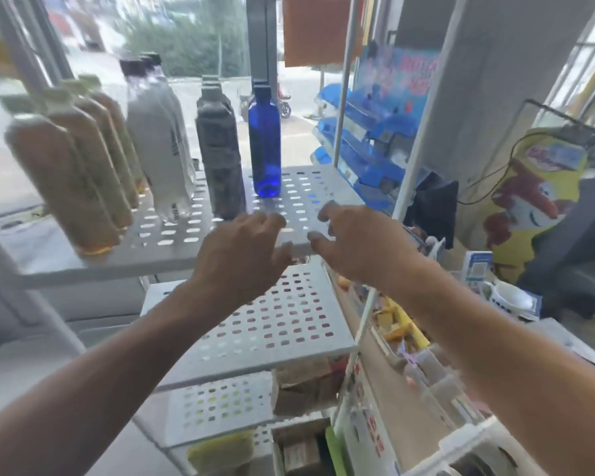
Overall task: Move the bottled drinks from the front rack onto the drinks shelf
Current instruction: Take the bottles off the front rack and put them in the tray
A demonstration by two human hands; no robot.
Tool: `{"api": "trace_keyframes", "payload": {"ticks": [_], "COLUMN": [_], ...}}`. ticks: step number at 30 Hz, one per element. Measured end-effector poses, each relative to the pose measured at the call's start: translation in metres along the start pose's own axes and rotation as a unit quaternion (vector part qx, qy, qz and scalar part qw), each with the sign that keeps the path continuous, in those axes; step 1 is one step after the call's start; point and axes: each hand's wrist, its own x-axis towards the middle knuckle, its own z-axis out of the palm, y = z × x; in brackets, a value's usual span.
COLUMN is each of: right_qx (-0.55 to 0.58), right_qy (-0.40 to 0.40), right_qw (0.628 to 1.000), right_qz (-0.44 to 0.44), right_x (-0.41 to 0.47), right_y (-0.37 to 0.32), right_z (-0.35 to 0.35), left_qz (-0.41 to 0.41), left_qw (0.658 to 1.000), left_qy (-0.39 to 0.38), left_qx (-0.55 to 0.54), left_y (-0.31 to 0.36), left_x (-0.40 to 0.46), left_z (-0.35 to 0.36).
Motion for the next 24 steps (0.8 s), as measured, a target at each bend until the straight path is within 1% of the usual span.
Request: {"api": "trace_keyframes", "payload": {"ticks": [4,9,16,20,24], "right_qx": [0.093,0.167,0.279,0.309,0.292], "right_qy": [0.013,0.025,0.070,0.087,0.111], "right_qw": [0.995,0.984,0.951,0.937,0.940], "right_qz": [0.011,0.064,0.117,0.135,0.137], "right_x": [0.052,0.119,0.181,0.205,0.216], "right_y": [-0.013,-0.018,-0.027,-0.034,-0.031], "right_z": [0.006,0.034,0.074,0.092,0.106], "left_qz": [-0.021,-0.051,-0.061,-0.066,-0.060], "left_qw": [0.999,0.999,0.998,0.998,0.998], "left_qy": [0.023,0.016,0.020,0.024,0.027], "left_qx": [-0.011,0.001,-0.002,-0.005,-0.009], "left_y": [-0.029,-0.053,-0.068,-0.077,-0.079], "left_x": [0.012,0.035,0.037,0.038,0.042], "left_z": [0.007,0.022,0.031,0.029,0.027]}}
